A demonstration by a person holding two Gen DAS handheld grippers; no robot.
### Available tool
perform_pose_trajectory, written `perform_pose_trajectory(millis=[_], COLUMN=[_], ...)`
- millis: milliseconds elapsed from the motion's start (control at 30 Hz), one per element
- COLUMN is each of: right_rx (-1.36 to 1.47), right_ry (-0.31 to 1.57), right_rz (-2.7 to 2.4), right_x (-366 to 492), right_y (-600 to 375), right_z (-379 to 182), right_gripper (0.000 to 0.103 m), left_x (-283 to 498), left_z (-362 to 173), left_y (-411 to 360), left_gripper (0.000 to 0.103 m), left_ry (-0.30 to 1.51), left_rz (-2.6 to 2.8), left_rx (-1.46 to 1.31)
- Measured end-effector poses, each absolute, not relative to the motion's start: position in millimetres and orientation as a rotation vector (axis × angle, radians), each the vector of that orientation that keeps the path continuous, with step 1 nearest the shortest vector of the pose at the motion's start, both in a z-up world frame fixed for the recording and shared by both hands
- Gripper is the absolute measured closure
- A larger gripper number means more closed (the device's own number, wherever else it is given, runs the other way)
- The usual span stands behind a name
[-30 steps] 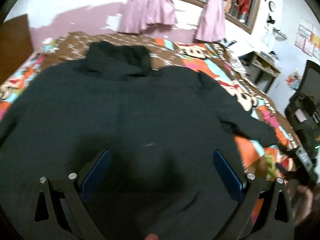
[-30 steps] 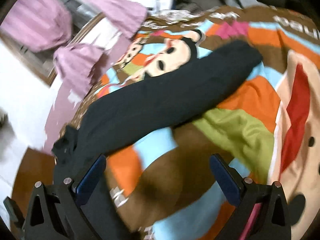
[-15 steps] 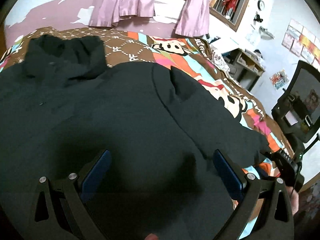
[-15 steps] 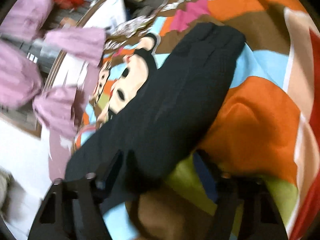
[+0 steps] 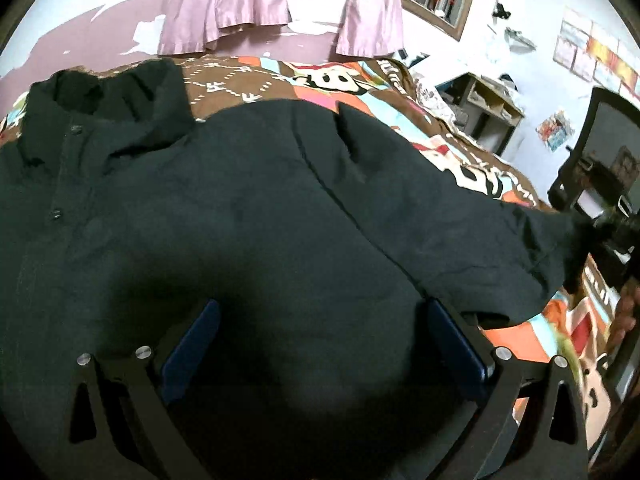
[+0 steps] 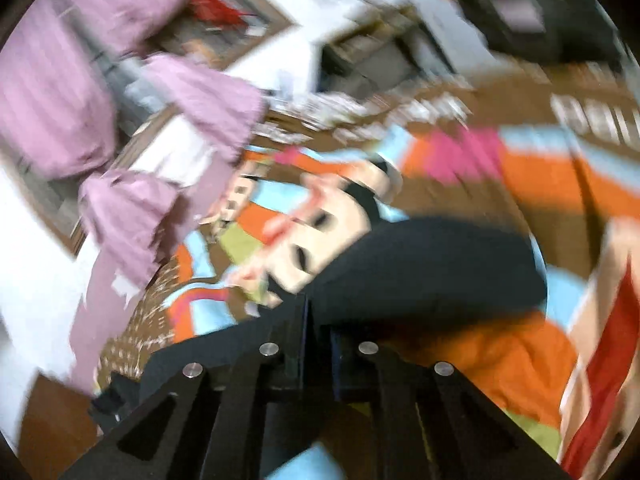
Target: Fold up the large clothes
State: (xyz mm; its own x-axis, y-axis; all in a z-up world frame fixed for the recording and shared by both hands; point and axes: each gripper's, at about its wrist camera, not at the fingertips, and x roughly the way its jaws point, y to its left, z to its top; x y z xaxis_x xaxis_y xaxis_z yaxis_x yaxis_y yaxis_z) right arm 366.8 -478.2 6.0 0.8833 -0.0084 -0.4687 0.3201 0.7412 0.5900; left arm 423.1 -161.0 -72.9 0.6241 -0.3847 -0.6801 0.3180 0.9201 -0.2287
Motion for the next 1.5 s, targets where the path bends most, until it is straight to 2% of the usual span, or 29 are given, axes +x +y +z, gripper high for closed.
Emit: perform_pose_trajectory(millis=[133,300,500,667,700,733,767,800,867,900,1267,1333,1367,1400,1433,1467,1500], right_rx=[0.436,0.039,-0.353,-0.518,-0.524,-0.522,-0.520,-0.496,-0.447,-0.424,-0.373,-0.369,-0.368,-0.367,-0.364,-0.361,-0.358], right_ry=[0.401,0.353,0.387,0.551,0.591,0.641,0.673,0.716,0.711,0.707,0.661,0.652,0.652,0.647,0.637,0.628,0.617], right_rz=[-0.059,0.097,0.317,0.410,0.412,0.425,0.447,0.472,0.493,0.507,0.378,0.351,0.342,0.332,0.324,0.321,0.317], right_x=[376,381,364,358,360,364,360,359,352,348,306,305,306,306,306,306,306], right_y=[-413,-295,-164,-101,-96,-93,-90,-90,-97,-100,-116,-119,-120,-121,-121,-123,-124], right_z=[70,102,62,-7,-20,-34,-43,-52,-55,-54,-61,-63,-64,-63,-62,-61,-59], right_gripper=[0.095,0.095,0.095,0.093,0.091,0.084,0.072,0.067,0.036,0.030,0.022,0.022,0.022,0.022,0.022,0.022,0.022], left_x=[404,371,339,329,328,331,333,335,336,339,360,364,368,374,379,383,387], left_z=[-48,-19,1,-1,-6,-6,-8,-12,-11,-8,-15,-21,-27,-33,-39,-43,-44], left_y=[-110,-22,59,109,114,116,118,119,121,122,79,82,85,85,87,87,88], left_gripper=[0.002,0.002,0.002,0.002,0.002,0.002,0.002,0.002,0.002,0.002,0.003,0.016,0.037,0.048,0.056,0.068,0.072], left_ry=[0.789,0.762,0.713,0.716,0.725,0.735,0.752,0.768,0.777,0.779,0.952,0.961,0.975,0.995,1.029,1.057,1.061], left_rz=[-0.378,-0.308,-0.319,-0.396,-0.408,-0.418,-0.429,-0.444,-0.474,-0.492,-0.482,-0.470,-0.472,-0.456,-0.421,-0.376,-0.356], left_rx=[-0.219,-0.326,-0.507,-0.699,-0.726,-0.747,-0.772,-0.798,-0.813,-0.809,-0.734,-0.838,-0.925,-0.971,-1.021,-1.046,-1.043])
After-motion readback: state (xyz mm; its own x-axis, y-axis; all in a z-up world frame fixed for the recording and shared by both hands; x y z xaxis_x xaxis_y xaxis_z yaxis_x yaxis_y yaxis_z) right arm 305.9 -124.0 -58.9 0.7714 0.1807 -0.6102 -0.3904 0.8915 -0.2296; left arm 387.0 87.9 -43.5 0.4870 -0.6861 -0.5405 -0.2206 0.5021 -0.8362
